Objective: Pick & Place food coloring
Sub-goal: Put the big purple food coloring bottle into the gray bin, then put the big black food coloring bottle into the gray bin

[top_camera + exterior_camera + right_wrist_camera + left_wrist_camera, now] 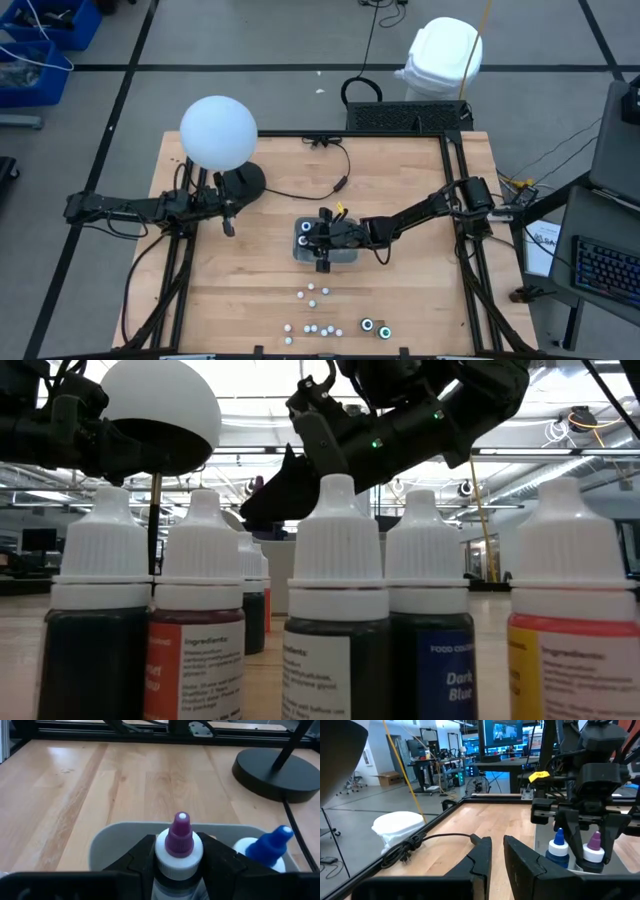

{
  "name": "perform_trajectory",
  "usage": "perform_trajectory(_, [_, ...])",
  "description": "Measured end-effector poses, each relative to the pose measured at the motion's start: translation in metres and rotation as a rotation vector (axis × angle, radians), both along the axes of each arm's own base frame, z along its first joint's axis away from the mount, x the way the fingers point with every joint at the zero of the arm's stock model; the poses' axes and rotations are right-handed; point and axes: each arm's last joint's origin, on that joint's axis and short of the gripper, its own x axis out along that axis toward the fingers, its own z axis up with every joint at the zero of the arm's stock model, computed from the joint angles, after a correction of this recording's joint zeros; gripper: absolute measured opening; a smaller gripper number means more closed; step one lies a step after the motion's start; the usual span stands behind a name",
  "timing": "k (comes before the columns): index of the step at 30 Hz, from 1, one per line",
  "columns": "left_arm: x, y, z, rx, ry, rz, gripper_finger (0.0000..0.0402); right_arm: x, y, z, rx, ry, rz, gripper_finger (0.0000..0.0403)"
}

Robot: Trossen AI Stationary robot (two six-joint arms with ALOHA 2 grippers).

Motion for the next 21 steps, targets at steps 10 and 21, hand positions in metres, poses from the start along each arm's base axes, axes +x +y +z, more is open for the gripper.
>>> perform_trajectory(10, [0.0,0.0,0.0,-0.003,0.0,-0.001,0.0056,0.0,0.0,0.003,-0.008,-0.021,0.006,0.0177])
perform_trajectory(21, [0.0,0.0,0.0,0.0,0.0,-0.001,0.0056,-0.012,0.007,0.038,-0.039,-0.032,0.036,0.0225])
